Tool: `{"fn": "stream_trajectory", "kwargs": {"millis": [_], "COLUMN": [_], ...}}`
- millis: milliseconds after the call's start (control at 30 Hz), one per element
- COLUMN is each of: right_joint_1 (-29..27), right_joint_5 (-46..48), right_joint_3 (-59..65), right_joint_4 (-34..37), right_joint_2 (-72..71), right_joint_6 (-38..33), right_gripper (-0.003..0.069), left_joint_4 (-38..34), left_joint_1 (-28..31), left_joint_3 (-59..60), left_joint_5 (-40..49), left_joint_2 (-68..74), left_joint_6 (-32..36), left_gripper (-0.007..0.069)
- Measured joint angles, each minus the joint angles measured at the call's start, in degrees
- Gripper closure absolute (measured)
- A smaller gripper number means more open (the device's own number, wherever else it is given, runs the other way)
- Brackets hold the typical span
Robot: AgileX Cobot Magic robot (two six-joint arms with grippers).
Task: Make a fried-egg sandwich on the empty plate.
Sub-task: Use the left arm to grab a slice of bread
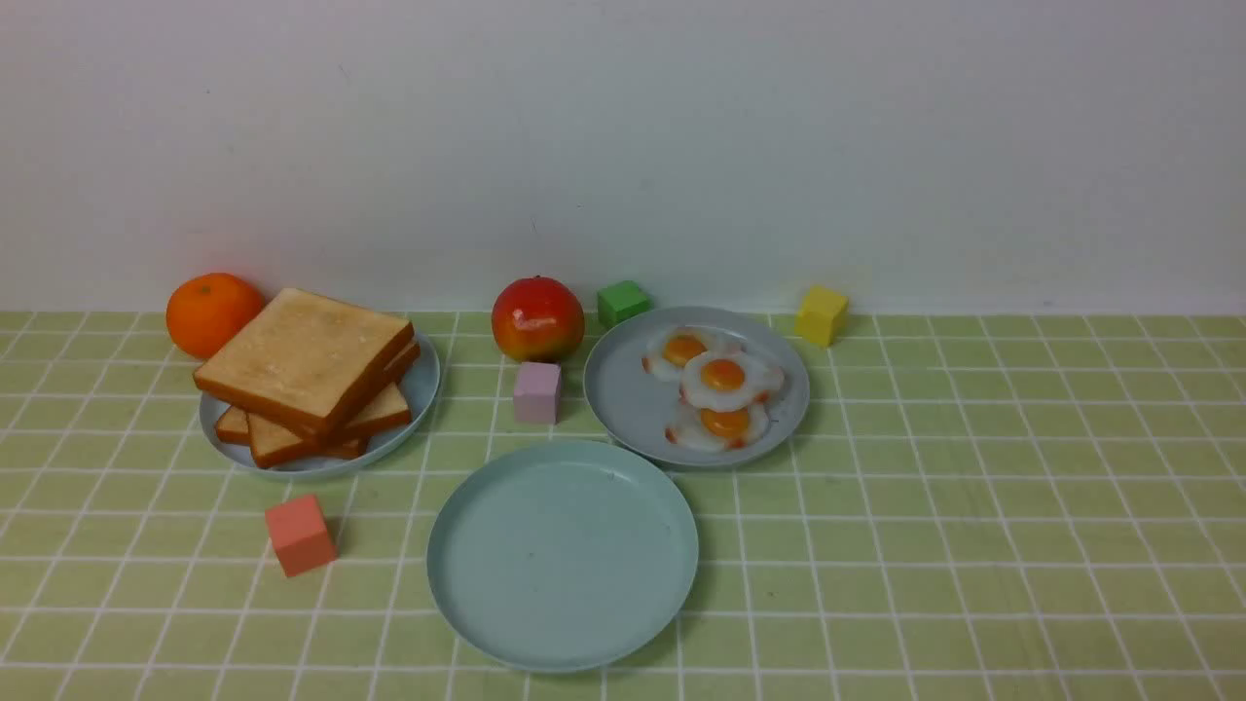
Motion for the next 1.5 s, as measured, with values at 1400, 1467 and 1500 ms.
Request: {"fn": "stream_trajectory", "kwargs": {"millis": [1400, 1467, 1500], "right_joint_1": [0.0, 0.0, 0.0], "right_joint_5": [0.0, 0.0, 0.0], "right_joint_3": [0.0, 0.0, 0.0], "right_joint_4": [0.0, 0.0, 0.0], "right_joint_2": [0.0, 0.0, 0.0], "right_joint_6": [0.0, 0.0, 0.0], "right_gripper": [0.0419, 0.0419, 0.0419], "left_joint_4": [-19.09, -15.03, -13.66], "left_joint_1": [-7.82, -13.1, -14.64], "left_joint_3": [-36.58, -41.34, -42.91], "left_joint_5": [19.03, 22.7, 23.32], "left_joint_2": [32.41, 39.69, 42.66], "left_joint_6": [16.07, 16.97, 16.97], "left_gripper": [0.0638, 0.0638, 0.0638]}}
